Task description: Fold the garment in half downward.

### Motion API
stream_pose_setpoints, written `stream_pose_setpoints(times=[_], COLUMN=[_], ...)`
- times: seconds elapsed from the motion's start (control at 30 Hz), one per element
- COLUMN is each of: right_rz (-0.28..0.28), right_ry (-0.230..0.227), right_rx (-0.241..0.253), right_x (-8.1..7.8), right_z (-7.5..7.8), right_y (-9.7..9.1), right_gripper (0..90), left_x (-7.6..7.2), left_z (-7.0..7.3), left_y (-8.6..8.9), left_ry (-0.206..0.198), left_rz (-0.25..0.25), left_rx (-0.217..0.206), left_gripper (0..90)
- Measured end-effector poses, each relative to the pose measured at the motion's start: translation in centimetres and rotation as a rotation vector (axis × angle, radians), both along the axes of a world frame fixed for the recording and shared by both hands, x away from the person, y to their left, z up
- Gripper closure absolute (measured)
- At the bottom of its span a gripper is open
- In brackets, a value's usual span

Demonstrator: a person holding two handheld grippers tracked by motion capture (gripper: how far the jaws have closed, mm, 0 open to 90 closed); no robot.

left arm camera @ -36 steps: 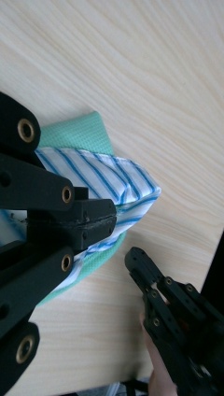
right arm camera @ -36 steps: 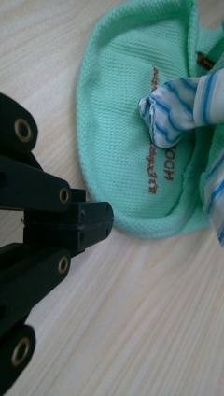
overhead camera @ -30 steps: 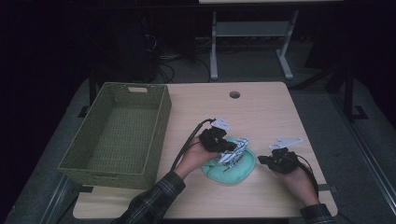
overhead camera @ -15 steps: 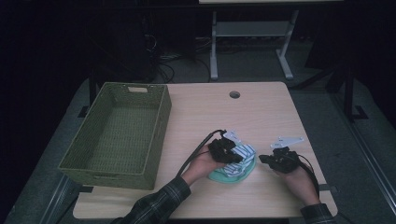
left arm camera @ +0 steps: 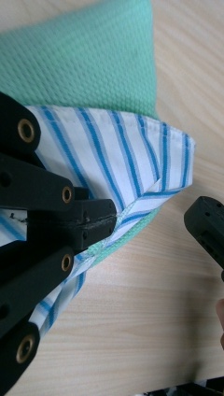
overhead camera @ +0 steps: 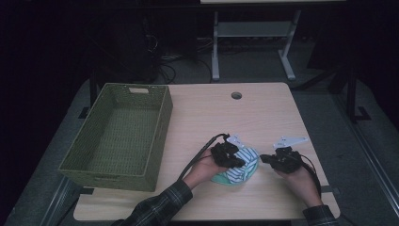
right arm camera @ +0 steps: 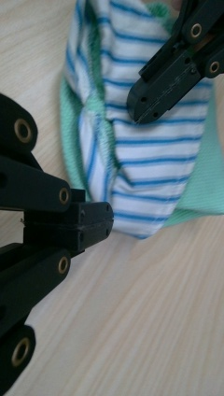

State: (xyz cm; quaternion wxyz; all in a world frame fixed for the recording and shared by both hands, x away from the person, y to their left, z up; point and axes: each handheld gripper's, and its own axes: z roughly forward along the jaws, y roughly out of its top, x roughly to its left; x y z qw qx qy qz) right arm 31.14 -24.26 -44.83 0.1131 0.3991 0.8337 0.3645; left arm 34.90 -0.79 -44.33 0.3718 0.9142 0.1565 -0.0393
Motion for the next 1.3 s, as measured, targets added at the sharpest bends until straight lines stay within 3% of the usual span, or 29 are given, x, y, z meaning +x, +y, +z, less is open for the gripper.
stream_pose_setpoints(times=[0.17,0.63,1.1,1.3], right_rz=[0.012,0.081,0.142,0.145], right_ry=[-0.011,-0.045,-0.067,-0.049], right_rx=[0.017,0.054,0.074,0.070], right_x=[0.6,2.5,4.6,5.3], right_z=[0.6,1.6,1.1,0.1], right_y=[0.9,3.7,7.5,8.5], right_gripper=[90.0,90.0,90.0,90.0], left_x=[0.0,0.2,-0.7,-0.7], left_z=[0.8,2.1,2.0,0.9], left_y=[1.3,5.6,7.8,7.4], left_ry=[-0.002,-0.020,-0.031,-0.030], left_rz=[0.028,0.100,0.122,0.119], left_rx=[-0.022,-0.035,-0.018,0.033], left_gripper=[89.6,89.5,89.5,89.6])
